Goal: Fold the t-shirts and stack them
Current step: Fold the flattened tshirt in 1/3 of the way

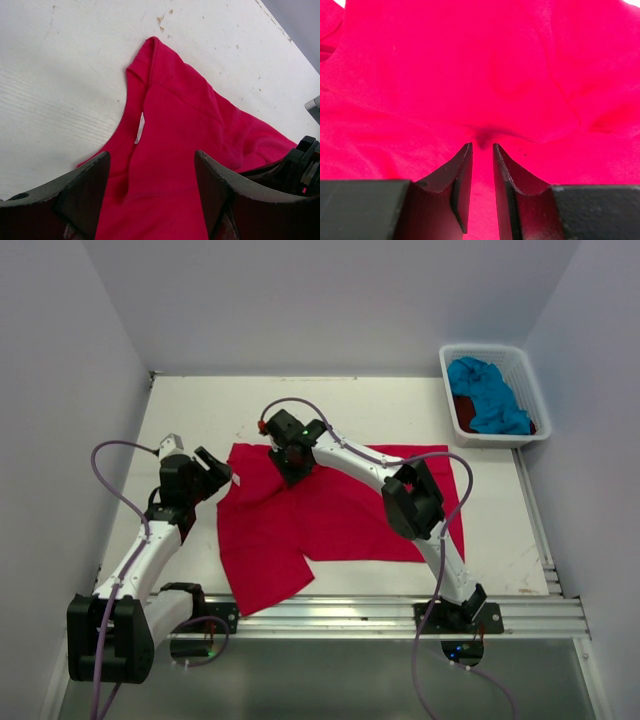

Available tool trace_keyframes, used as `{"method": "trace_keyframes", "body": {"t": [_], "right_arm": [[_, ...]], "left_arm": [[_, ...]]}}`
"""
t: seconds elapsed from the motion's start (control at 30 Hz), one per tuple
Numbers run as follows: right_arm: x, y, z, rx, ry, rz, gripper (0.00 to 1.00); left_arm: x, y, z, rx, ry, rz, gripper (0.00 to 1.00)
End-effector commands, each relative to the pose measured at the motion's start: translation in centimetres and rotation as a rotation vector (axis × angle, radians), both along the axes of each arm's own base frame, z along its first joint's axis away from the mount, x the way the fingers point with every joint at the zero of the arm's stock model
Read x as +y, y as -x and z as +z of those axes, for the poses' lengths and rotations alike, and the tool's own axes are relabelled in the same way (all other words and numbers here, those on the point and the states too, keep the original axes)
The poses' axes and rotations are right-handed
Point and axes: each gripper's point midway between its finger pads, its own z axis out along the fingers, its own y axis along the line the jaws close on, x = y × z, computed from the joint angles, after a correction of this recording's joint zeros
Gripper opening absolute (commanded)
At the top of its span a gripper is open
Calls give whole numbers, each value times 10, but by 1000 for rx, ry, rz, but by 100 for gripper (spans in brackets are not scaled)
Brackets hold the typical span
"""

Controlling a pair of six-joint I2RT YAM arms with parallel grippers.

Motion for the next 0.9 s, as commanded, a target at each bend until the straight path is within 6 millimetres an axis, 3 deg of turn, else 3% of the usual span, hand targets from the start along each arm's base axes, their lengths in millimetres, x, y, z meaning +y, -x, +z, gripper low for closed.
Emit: {"method": "trace_keyframes", "body": {"t": [0.0, 0.33, 0.57, 0.87], "right_arm": [[13, 0, 12, 11, -61, 22, 27], [27, -5, 3, 35, -84, 21, 28], [16, -8, -11, 25, -24, 2, 27], [7, -12, -15, -4, 18, -14, 27]], "left_arm": [[6, -2, 6, -31, -18, 13, 72], [6, -2, 7, -31, -21, 15, 72], [8, -2, 9, -37, -29, 17, 72], [7, -2, 9, -37, -27, 17, 72]]}}
